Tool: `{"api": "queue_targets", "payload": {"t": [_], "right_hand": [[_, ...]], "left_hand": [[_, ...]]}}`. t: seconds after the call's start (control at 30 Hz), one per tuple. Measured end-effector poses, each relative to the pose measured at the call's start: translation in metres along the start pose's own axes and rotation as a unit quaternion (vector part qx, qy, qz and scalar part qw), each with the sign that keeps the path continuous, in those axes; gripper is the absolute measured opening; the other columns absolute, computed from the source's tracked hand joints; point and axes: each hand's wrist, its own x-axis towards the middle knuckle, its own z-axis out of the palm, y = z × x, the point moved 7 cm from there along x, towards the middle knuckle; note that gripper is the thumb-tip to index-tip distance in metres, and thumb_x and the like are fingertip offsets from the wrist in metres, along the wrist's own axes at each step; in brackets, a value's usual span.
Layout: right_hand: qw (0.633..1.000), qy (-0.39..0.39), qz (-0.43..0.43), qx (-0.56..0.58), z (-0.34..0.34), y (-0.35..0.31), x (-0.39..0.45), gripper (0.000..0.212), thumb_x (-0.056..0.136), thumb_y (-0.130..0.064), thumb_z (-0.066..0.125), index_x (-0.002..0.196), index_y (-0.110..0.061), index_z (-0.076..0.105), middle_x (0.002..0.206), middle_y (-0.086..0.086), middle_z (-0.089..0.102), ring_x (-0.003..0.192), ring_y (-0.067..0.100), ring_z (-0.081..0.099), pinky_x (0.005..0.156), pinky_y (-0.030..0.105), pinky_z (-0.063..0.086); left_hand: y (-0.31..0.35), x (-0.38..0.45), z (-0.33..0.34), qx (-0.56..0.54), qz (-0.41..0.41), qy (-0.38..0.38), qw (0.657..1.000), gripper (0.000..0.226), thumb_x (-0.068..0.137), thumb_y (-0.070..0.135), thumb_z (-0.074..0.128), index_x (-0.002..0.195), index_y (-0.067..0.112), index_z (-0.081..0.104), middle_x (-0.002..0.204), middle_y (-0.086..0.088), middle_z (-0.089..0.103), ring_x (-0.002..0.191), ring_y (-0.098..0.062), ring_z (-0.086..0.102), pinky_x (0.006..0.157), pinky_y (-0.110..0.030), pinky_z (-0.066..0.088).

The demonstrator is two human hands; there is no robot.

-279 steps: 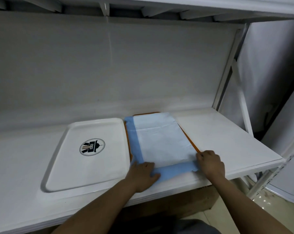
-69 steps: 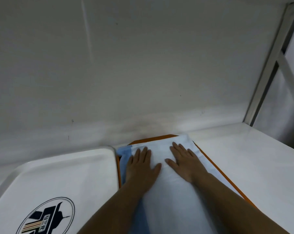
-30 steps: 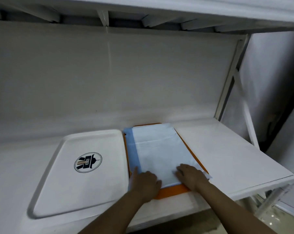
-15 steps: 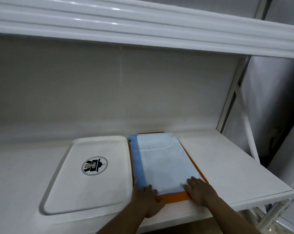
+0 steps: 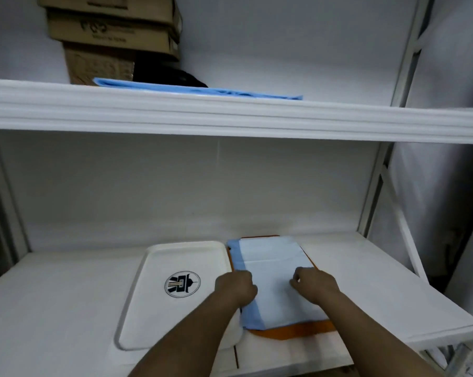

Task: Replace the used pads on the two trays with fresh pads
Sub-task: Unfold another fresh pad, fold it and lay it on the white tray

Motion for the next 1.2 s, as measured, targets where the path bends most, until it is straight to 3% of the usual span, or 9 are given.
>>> {"api": "queue_targets", "payload": {"t": [0.07,0.2,0.33,0.57,0.67,0.83,1.0,1.2], "right_hand": [[1.000,0.028,-0.004,0.002,-0.019,-0.015,-0.007,0.034,0.098,-0.038,0.037,0.118,-0.019,0.057,0.120,0.002,0.061,0.107,0.021,0.058,0.073,0.026,0.038],[0.998,0.068,-0.010,0.011,-0.049,-0.047,-0.026,0.032,0.096,-0.034,0.039,0.114,-0.018,0.059,0.116,0.002,0.062,0.103,0.022,0.059,0.071,0.026,0.037],[0.994,0.101,-0.028,0.011,-0.078,-0.081,-0.042,0.031,0.094,-0.030,0.041,0.114,-0.017,0.060,0.115,0.003,0.063,0.101,0.024,0.060,0.070,0.026,0.038],[0.980,0.177,-0.087,-0.004,-0.141,-0.146,-0.080,0.031,0.092,-0.028,0.040,0.112,-0.016,0.061,0.113,0.010,0.064,0.101,0.032,0.060,0.078,0.033,0.046],[0.966,0.232,-0.118,-0.010,-0.169,-0.168,-0.102,0.031,0.091,-0.026,0.040,0.108,-0.016,0.063,0.108,0.013,0.066,0.097,0.034,0.061,0.073,0.033,0.044],[0.910,0.375,-0.178,0.003,-0.223,-0.190,-0.152,0.026,0.093,-0.029,0.039,0.092,-0.015,0.061,0.093,0.012,0.068,0.085,0.036,0.063,0.061,0.030,0.034],[0.840,0.496,-0.219,0.034,-0.282,-0.196,-0.187,0.025,0.095,-0.034,0.040,0.096,-0.017,0.058,0.085,0.007,0.069,0.078,0.035,0.062,0.058,0.031,0.033],[0.792,0.574,-0.195,0.073,-0.338,-0.179,-0.185,0.021,0.092,-0.026,0.042,0.088,-0.015,0.059,0.077,0.003,0.065,0.071,0.030,0.058,0.056,0.032,0.033]], "left_hand": [[-0.009,-0.009,-0.021,0.012,-0.006,0.026,1.000,0.033,0.097,0.029,0.039,0.118,0.012,0.058,0.124,-0.010,0.058,0.112,-0.027,0.056,0.082,-0.028,0.040],[-0.026,-0.033,-0.061,0.029,-0.018,0.070,0.997,0.037,0.096,0.031,0.039,0.124,0.013,0.056,0.129,-0.010,0.056,0.117,-0.029,0.054,0.091,-0.031,0.042],[-0.041,-0.058,-0.096,0.044,-0.022,0.110,0.993,0.032,0.094,0.029,0.041,0.116,0.014,0.058,0.123,-0.008,0.059,0.111,-0.027,0.056,0.079,-0.026,0.039],[-0.056,-0.108,-0.164,0.058,-0.027,0.214,0.975,0.030,0.094,0.028,0.040,0.108,0.012,0.061,0.114,-0.011,0.062,0.104,-0.031,0.058,0.074,-0.029,0.040],[-0.052,-0.136,-0.193,0.071,-0.010,0.277,0.958,0.029,0.093,0.026,0.039,0.101,0.011,0.062,0.110,-0.015,0.064,0.105,-0.035,0.059,0.074,-0.031,0.042],[-0.029,-0.177,-0.234,0.163,0.050,0.375,0.911,0.029,0.095,0.029,0.038,0.096,0.014,0.063,0.104,-0.012,0.066,0.097,-0.034,0.062,0.068,-0.030,0.038],[-0.005,-0.215,-0.285,0.224,0.113,0.478,0.842,0.029,0.097,0.030,0.036,0.098,0.013,0.059,0.098,-0.009,0.067,0.090,-0.035,0.062,0.062,-0.032,0.033],[0.004,-0.237,-0.342,0.207,0.218,0.604,0.739,0.012,0.082,0.011,0.052,0.073,0.004,0.056,0.066,-0.014,0.052,0.053,-0.035,0.052,0.047,-0.029,0.027]]}}
